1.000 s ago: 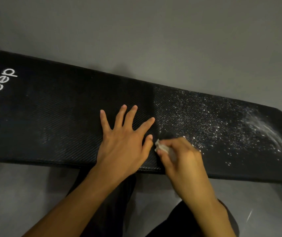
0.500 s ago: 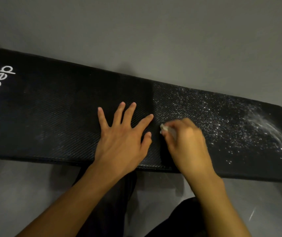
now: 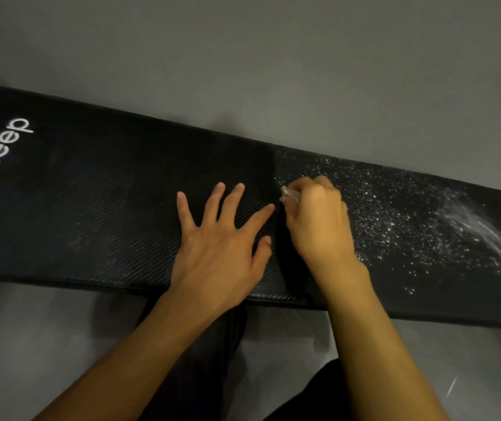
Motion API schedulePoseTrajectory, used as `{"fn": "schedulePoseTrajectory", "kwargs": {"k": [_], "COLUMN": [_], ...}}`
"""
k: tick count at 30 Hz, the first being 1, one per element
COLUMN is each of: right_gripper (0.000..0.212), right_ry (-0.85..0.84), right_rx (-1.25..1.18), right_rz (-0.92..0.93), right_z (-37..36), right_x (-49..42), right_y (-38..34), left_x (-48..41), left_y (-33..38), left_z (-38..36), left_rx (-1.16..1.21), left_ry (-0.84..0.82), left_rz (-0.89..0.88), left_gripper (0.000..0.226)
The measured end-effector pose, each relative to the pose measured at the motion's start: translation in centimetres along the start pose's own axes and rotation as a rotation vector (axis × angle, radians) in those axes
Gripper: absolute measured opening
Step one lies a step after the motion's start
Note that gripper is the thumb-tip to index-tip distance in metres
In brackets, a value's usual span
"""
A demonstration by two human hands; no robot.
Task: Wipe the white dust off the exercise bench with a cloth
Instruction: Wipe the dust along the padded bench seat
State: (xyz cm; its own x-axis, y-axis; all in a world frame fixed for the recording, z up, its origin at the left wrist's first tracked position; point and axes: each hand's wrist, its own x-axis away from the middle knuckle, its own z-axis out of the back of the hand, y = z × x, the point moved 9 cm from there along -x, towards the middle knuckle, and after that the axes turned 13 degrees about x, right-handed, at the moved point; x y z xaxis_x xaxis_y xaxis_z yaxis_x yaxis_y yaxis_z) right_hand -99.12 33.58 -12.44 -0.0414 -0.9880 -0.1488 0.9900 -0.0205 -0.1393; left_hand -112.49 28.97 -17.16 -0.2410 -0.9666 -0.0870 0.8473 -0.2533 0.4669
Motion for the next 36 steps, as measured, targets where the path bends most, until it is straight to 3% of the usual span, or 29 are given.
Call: {"fn": "schedulePoseTrajectory", "kwargs": {"k": [4, 9, 15, 20, 25, 30, 33, 36], "right_gripper": [0.019, 0.025, 0.019, 0.029, 0.026, 0.028, 0.026, 0.026], "right_ry": [-0.011, 0.027, -0.037, -0.011, -0.064, -0.051, -0.037, -0.049], "right_rx": [-0.074, 0.052, -0.112, 0.138, 0.001, 0.172, 0.206, 0.06], "right_rz": [0.051, -0.014, 0.116, -0.044, 0.074, -0.074, -0.004, 0.105], "right_z": [0.4, 0.0, 0.0, -0.2, -0.7, -0.6, -0.6, -0.7], "right_x": [3.3, -0.5, 1.9, -3.2, -1.7, -3.9, -4.8, -2.9], "right_y": [0.0, 0.0, -0.9, -0.6, -2.4, 0.5, -1.4, -2.1], "left_x": [0.0, 0.0, 0.0, 0.0, 0.0, 0.1, 0.1, 0.0], "left_y": [0.1, 0.0, 0.0, 0.0, 0.0, 0.1, -0.1, 0.0], "left_z": [0.0, 0.1, 0.1, 0.1, 0.2, 0.1, 0.2, 0.1], "left_rx": [-0.007, -0.005, -0.013, -0.007, -0.017, -0.018, -0.019, -0.023], "left_ry": [0.006, 0.003, 0.002, 0.002, 0.014, 0.013, 0.009, 0.006], "left_rz": [0.022, 0.025, 0.027, 0.027, 0.034, 0.032, 0.04, 0.041], "left_gripper": [0.063, 0.066, 0.065, 0.066, 0.068, 0.067, 0.067, 0.067]}}
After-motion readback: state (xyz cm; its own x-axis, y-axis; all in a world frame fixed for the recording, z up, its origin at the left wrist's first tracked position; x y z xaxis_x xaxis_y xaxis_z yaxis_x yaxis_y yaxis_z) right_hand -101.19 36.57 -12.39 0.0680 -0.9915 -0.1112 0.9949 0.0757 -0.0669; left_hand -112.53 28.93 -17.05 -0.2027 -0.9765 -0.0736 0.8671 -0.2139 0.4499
